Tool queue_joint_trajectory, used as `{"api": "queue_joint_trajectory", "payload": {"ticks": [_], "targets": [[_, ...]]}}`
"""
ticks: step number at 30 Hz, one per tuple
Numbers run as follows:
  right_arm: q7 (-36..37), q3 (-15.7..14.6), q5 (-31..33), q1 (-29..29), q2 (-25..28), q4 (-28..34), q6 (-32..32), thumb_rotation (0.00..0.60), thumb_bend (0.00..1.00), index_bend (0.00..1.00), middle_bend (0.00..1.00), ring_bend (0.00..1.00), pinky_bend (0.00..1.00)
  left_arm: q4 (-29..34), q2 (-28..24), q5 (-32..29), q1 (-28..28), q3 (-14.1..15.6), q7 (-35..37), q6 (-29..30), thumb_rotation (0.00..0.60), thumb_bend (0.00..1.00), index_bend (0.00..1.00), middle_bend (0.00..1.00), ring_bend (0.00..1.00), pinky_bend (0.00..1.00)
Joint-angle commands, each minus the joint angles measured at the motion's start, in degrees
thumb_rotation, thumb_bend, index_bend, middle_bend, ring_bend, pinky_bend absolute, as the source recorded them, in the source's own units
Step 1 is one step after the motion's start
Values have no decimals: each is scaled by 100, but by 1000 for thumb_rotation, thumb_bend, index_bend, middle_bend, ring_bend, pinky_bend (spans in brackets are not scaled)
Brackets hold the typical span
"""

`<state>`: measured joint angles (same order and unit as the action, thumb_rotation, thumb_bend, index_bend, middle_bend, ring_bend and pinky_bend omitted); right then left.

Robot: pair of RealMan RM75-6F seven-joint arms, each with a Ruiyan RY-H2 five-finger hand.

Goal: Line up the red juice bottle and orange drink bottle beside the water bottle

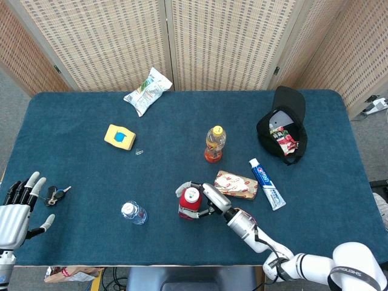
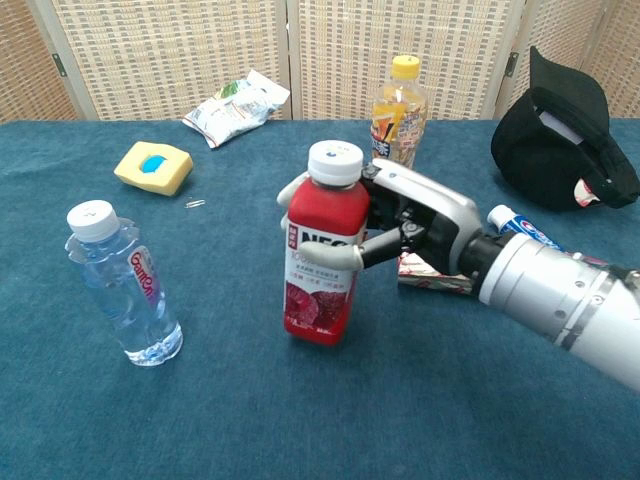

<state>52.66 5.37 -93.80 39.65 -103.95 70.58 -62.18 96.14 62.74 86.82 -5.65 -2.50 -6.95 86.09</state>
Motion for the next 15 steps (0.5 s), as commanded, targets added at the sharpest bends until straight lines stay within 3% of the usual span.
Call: {"api": "queue_joint_trajectory", "payload": {"ticks": [1,15], "targets": [[-74,19,6,161,-255,-234,86,600,332,452,451,358,399,-17,-4,-3,8,1,27,8,600,240,0,0,2,21],[-139,15,-54,598,-867,-766,144,600,194,446,392,315,390,-155,-14,-29,93,17,204,91,600,240,0,0,2,21]]}}
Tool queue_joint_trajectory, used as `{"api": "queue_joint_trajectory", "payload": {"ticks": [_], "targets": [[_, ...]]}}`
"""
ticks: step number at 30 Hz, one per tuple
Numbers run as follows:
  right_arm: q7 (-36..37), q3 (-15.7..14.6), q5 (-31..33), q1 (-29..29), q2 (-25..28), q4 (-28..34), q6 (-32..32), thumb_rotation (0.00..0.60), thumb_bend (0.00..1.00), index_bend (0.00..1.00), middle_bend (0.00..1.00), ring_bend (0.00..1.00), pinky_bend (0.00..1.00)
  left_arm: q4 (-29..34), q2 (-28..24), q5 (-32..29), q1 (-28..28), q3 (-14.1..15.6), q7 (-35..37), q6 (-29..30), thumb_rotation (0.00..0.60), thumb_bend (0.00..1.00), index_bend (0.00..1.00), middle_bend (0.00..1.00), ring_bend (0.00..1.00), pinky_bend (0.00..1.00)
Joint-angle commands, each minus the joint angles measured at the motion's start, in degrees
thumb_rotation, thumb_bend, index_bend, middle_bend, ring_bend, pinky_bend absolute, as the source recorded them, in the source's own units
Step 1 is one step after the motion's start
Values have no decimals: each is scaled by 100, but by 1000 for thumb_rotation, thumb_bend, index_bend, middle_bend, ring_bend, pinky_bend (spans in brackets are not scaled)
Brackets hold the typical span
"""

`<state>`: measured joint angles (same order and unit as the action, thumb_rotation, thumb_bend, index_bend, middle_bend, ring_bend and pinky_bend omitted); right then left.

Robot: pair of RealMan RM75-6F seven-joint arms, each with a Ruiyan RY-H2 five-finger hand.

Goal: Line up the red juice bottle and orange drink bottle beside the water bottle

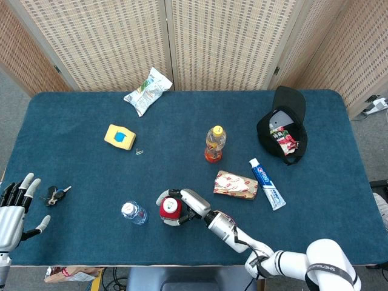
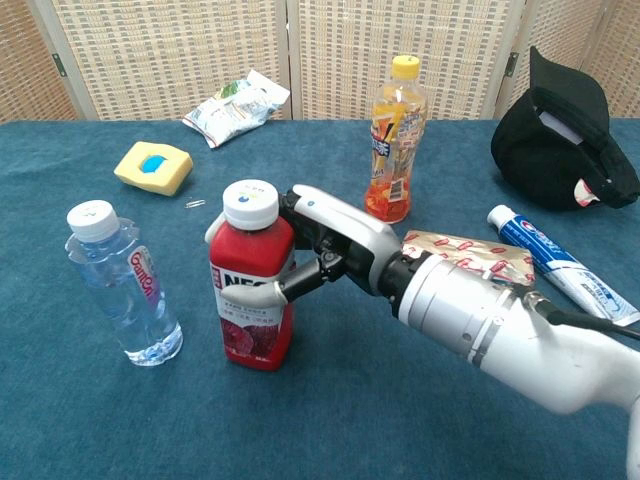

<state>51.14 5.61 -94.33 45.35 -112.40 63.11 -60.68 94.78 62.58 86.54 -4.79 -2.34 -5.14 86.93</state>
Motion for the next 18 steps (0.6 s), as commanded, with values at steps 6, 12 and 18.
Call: {"api": "queue_joint_trajectory", "payload": {"ticks": [6,12,18], "targets": [[9,-89,-28,58,-2,-48,-86,600,111,335,300,216,307,-74,15,3,26,9,89,17,600,240,0,0,2,21],[-7,-185,-87,54,150,76,-203,600,29,141,171,103,208,-107,34,37,18,4,130,24,600,240,0,0,2,21],[-226,-249,-130,-77,615,452,-485,600,22,82,139,80,184,-118,46,59,-29,-17,143,-18,600,240,0,0,2,21]]}}
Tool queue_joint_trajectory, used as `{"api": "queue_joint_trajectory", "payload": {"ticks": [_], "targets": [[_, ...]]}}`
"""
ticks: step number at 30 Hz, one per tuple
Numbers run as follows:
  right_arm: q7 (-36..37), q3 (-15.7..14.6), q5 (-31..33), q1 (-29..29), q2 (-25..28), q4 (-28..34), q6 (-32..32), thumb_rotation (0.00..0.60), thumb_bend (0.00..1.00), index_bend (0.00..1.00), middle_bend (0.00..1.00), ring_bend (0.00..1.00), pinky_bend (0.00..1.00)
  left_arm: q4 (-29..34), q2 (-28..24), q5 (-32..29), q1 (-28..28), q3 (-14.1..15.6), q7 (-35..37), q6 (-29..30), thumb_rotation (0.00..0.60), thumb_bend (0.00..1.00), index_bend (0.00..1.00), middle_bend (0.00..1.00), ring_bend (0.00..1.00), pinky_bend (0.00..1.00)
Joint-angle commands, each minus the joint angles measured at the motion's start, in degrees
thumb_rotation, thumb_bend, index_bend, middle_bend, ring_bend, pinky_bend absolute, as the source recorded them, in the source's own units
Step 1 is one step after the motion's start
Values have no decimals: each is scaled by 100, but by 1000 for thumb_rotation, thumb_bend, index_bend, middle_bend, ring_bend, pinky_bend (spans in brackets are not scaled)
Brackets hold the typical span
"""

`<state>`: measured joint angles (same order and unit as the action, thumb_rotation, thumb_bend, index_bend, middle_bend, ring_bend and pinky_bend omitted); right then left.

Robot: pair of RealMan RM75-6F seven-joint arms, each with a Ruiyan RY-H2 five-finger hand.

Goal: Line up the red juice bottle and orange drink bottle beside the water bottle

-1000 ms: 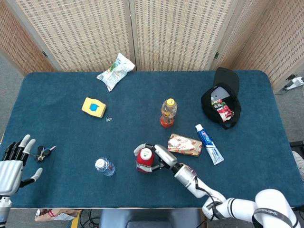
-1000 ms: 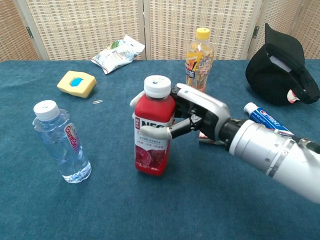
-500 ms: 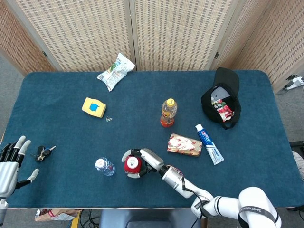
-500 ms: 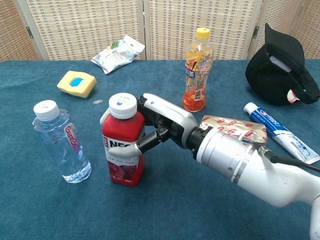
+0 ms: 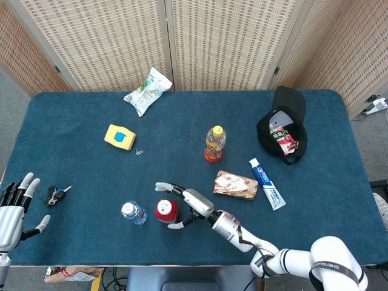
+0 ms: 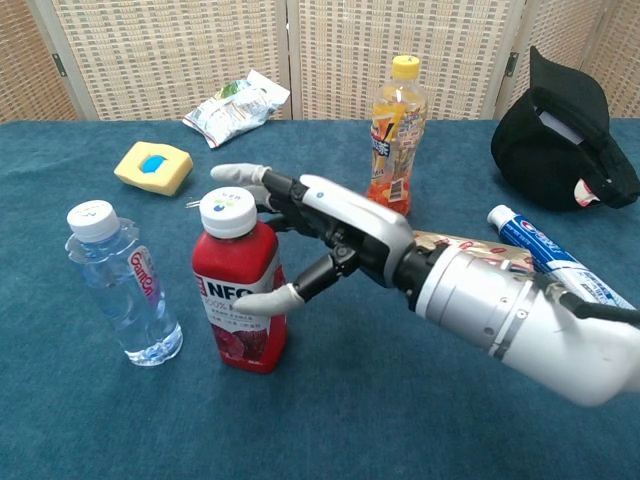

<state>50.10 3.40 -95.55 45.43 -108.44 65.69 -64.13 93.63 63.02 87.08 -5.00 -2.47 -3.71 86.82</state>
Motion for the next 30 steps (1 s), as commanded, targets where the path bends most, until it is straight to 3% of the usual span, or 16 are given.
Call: {"api": "queue_joint_trajectory", "payload": {"ticks": [1,13,20,30], "targets": [[-160,-40,-1,-129,324,286,-197,600,22,81,137,77,183,-2,3,13,-13,-6,-1,-6,600,240,0,0,2,21],[-1022,-60,404,-919,1872,1610,-919,600,17,80,147,70,181,63,57,52,-59,-21,-83,-22,600,241,0,0,2,21],[-1538,189,879,-1243,2284,1895,-1097,600,17,80,136,64,174,98,83,90,-77,-11,-133,-26,600,240,0,0,2,21],[-1549,259,1048,-1568,2627,1971,-1189,600,0,33,96,35,144,73,97,73,-76,-8,-112,-34,600,240,0,0,2,21]]}}
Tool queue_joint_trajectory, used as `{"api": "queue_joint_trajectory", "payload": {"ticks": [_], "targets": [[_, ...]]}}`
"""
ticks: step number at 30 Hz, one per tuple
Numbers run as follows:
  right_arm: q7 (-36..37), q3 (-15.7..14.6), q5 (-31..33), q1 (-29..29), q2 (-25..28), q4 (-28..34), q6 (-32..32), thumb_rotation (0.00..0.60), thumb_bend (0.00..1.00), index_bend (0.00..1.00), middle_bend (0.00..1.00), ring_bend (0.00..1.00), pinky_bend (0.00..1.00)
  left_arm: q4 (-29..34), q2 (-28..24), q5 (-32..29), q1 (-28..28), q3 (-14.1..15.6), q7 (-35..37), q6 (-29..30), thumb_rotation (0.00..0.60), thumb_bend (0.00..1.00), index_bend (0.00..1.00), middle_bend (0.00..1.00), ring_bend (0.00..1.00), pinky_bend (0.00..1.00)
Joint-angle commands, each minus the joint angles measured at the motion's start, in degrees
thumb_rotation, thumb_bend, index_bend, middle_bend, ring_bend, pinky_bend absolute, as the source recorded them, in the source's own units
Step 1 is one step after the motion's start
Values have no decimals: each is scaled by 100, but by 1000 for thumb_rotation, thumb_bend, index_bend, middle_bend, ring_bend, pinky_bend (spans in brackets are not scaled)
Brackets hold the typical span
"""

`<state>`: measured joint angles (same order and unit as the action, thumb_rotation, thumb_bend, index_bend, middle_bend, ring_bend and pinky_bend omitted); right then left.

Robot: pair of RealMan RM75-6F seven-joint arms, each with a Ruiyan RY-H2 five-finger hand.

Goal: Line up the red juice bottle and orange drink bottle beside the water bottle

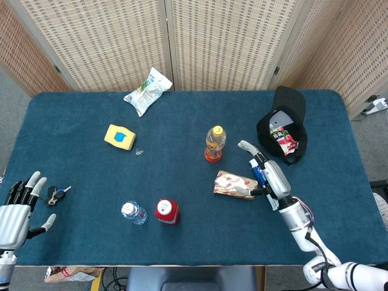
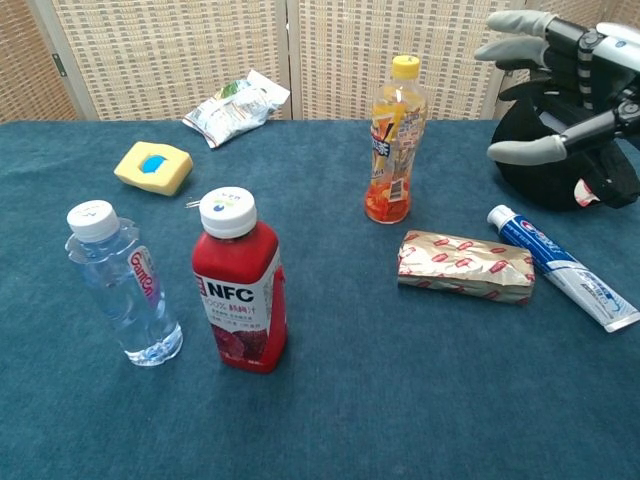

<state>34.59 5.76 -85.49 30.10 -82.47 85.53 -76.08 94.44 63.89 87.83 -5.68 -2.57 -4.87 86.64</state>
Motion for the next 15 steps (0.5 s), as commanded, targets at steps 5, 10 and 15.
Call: {"api": "queue_joint_trajectory", "payload": {"ticks": [5,10,15], "targets": [[60,267,477,25,-12,-137,381,600,0,0,29,0,56,-26,49,33,-52,10,19,-69,600,240,0,0,2,21],[215,595,898,225,-364,-605,817,600,0,0,16,0,40,-16,33,59,-50,14,38,-43,600,240,0,0,2,21],[396,843,1097,457,-793,-1178,1144,600,0,0,16,0,40,18,-13,50,-22,16,27,-1,600,240,0,0,2,21]]}}
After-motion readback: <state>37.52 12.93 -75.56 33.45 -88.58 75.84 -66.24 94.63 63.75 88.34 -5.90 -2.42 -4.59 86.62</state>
